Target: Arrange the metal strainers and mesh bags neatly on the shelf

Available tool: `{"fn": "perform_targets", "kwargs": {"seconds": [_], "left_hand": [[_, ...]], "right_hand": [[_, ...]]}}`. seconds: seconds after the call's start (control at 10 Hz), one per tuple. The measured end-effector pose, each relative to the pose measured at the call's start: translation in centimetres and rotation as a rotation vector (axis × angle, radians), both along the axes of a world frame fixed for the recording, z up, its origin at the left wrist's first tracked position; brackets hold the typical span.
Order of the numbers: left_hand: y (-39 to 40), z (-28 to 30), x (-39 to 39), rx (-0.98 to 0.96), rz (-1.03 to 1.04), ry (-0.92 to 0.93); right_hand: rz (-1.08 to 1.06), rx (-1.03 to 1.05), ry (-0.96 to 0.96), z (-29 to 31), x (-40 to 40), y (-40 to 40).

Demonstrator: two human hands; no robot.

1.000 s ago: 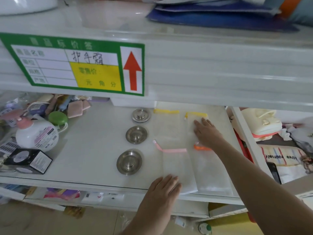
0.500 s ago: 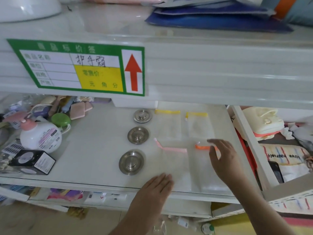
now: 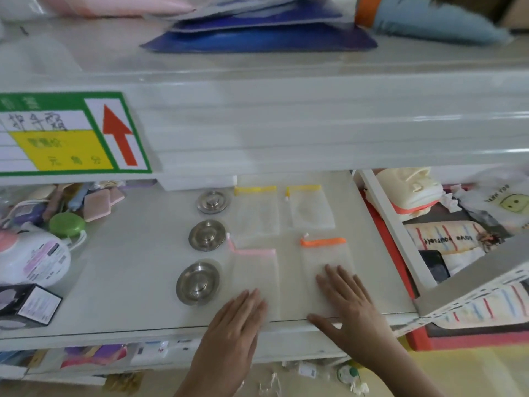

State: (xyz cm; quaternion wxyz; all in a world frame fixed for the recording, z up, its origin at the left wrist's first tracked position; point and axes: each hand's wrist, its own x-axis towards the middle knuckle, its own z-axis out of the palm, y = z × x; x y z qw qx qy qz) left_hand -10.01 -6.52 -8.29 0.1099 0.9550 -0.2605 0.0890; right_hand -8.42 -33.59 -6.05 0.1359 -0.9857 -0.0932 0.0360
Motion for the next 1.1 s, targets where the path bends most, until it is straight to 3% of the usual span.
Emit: {"fn": "perform_targets", "kwargs": {"seconds": [0.4, 0.9, 1.1], "left_hand": [[-2.2, 0.1, 2.0, -0.045, -0.032, 0.023], [-2.7, 0.0, 1.3, -0.044, 0.014, 0.036], [-2.8, 2.1, 0.1, -0.170, 0.060, 0.019]], "right_hand": [[-0.020, 0.038, -0.110, -1.6, -0.6, 1.3], [-0.016, 0.039, -0.089, -1.9, 0.1, 0.7], [-0.024, 0.132, -0.125, -1.6, -0.2, 0.8]]}}
